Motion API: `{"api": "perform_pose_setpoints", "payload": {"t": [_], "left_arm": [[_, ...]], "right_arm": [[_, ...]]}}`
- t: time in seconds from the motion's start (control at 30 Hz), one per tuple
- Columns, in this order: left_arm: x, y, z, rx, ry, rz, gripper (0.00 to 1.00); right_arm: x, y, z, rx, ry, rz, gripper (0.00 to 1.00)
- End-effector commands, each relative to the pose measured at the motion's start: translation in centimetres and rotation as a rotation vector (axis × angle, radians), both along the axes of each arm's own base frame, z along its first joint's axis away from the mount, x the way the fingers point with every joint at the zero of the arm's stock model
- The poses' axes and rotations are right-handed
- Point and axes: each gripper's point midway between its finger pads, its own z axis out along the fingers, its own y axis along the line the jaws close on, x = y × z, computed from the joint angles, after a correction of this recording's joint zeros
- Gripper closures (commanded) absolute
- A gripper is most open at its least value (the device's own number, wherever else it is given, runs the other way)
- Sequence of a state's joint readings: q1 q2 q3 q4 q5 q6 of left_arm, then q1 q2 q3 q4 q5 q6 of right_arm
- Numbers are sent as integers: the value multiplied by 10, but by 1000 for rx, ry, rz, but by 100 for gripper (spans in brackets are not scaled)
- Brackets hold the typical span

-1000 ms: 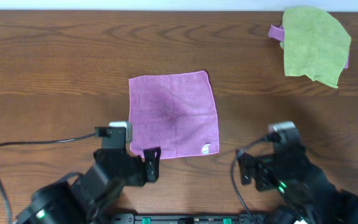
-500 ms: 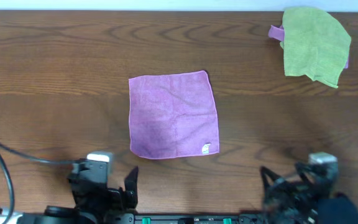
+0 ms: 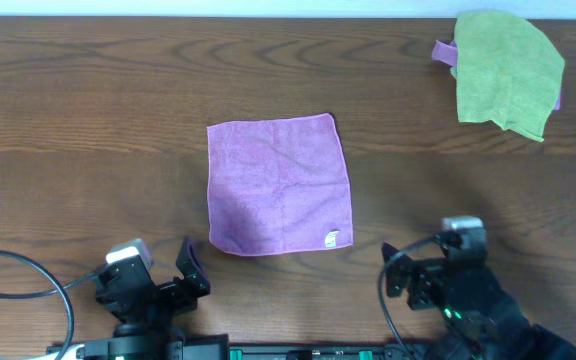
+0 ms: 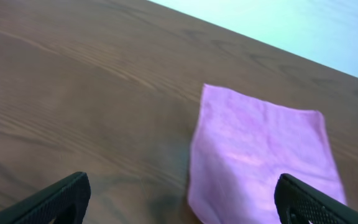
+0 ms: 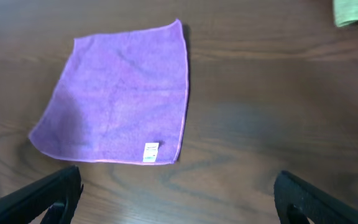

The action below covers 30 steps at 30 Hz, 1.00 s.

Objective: Fold the cloth
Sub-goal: 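Move both grippers to the purple cloth's bottom left and right corners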

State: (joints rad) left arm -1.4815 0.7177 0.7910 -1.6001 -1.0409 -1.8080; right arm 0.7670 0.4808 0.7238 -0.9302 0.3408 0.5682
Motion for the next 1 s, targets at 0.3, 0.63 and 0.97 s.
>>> {"api": "perform_pose_setpoints", "payload": {"t": [0.3,0.63,0.97], "left_arm": [[48,-69,30,352,-39,-318,5],[107,-57,-16,199,212,-418,5],[148,-63,-57,221,306,-437,5]], "right_arm": [[28,37,-22,-138,52,122,1],[34,27,-22,-225,18,115,1],[67,17,-33,-287,30,18,1]]}}
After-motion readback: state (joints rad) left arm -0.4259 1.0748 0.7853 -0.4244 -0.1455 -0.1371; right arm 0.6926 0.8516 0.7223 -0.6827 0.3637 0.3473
